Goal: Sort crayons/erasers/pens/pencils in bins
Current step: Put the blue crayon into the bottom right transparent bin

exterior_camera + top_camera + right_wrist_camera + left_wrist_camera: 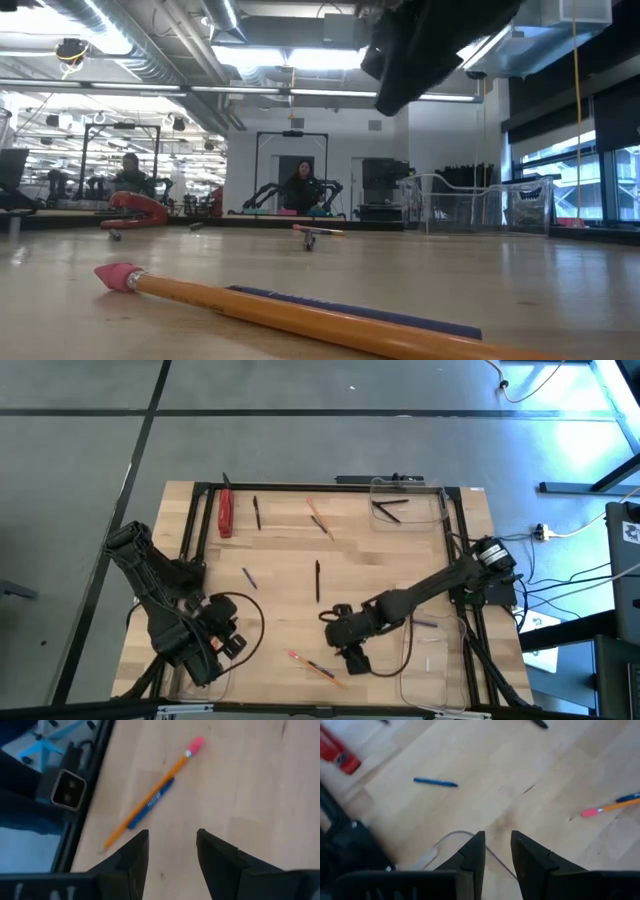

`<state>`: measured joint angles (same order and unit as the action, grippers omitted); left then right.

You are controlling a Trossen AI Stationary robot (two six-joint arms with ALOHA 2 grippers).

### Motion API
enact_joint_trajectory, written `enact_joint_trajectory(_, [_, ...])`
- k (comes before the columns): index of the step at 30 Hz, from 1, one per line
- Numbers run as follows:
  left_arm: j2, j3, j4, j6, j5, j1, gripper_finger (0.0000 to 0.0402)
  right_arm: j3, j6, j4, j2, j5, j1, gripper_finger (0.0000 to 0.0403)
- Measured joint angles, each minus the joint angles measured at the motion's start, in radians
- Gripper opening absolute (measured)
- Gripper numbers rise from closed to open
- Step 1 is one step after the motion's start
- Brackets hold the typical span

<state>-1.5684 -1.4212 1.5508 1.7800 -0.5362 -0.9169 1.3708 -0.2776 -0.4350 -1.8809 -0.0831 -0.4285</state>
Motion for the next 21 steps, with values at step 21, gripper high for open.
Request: enact_joint_trajectory(21, [0.0, 0.0, -0.063, -0.116, -0.154, 0.0, 0.0086, 0.0, -0.032, 0.261, -0.17, 0.178, -0.1, 0.0163])
